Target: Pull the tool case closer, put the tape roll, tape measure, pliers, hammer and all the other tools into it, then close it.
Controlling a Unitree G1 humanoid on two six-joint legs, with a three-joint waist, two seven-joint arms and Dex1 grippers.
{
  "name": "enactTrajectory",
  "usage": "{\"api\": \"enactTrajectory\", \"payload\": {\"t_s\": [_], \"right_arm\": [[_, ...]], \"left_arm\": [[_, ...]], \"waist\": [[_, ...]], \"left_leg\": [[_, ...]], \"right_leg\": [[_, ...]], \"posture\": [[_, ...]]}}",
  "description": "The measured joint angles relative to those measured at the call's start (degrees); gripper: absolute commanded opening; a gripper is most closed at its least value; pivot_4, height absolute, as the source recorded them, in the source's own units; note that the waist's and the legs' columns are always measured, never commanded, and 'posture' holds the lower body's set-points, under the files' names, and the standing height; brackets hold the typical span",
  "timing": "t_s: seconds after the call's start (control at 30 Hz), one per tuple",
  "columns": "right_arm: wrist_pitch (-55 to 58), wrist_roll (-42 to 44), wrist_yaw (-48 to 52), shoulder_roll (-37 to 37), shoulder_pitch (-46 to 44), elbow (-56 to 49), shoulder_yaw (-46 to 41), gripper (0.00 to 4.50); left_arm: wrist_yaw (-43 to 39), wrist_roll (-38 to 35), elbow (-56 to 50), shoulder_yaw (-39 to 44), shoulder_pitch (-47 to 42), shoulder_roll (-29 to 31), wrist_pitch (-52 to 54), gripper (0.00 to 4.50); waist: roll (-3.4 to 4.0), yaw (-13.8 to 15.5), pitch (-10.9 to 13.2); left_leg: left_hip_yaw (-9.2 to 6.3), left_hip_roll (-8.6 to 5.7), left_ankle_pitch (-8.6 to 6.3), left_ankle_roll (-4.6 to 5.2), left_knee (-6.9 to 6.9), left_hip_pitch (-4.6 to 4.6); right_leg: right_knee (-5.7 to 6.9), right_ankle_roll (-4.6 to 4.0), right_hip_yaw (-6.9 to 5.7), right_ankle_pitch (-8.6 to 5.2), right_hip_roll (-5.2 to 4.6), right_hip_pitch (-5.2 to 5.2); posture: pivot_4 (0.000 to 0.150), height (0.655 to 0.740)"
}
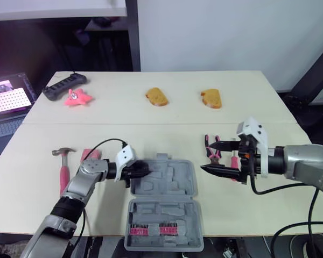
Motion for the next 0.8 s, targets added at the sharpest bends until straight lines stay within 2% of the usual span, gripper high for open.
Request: {"api": "enactTrajectory", "payload": {"t_s": [0.4, 0.6, 0.63, 0.7, 0.8], "right_arm": [[-0.67, -0.72, 0.54, -0.03, -0.68, 1.1, 0.12, 4.5], [-13.11, -11.2, 4.79, -1.87, 10.17, 1.76, -0.44, 4.5], [-14.03, -11.87, 5.56, -1.81, 12.09, 2.65, -0.62, 4.5], [-16.49, -13.02, 7.42, -1.29, 16.56, 6.0, -2.72, 4.5], [-19.88, -14.2, 9.23, 0.43, 20.06, 11.06, -6.65, 4.5]], "left_arm": [[-0.29, -3.58, -3.49, 3.77, -0.47, 1.61, 5.43, 1.41], [0.02, -6.28, -7.54, 9.92, -2.62, 9.08, 11.28, 1.41], [-0.43, -6.7, -7.42, 11.25, -2.5, 10.44, 11.58, 1.93], [-1.78, -8.47, -6.57, 14.65, -1.89, 14.0, 11.66, 2.63], [-1.48, -9.11, -3.02, 20.4, -0.8, 17.88, 9.12, 4.23]], "waist": [[0.0, -0.04, 0.0], [-0.02, -0.05, 0.0], [-0.02, -0.09, 0.0], [-0.02, -0.31, 0.01], [-0.02, -0.48, 0.0]], "left_leg": [[0.0, 0.0, 0.0, 0.0, 0.0, -0.01], [-0.01, 0.0, 0.0, 0.0, -0.01, -0.02], [0.0, 0.0, 0.0, 0.0, -0.01, -0.01], [0.01, 0.0, 0.0, 0.0, -0.02, -0.01], [0.01, 0.01, 0.0, 0.0, -0.03, 0.04]], "right_leg": [[0.0, 0.0, 0.0, 0.0, 0.0, 0.0], [-0.02, 0.01, -0.01, -0.01, 0.0, -0.01], [-0.01, 0.01, -0.01, 0.0, 0.0, -0.01], [-0.01, 0.01, -0.01, 0.0, 0.0, -0.01], [0.0, 0.01, -0.01, 0.0, 0.01, 0.0]], "posture": [[0.15, 0.74], [0.15, 0.74], [0.15, 0.74], [0.15, 0.74], [0.15, 0.74]]}}
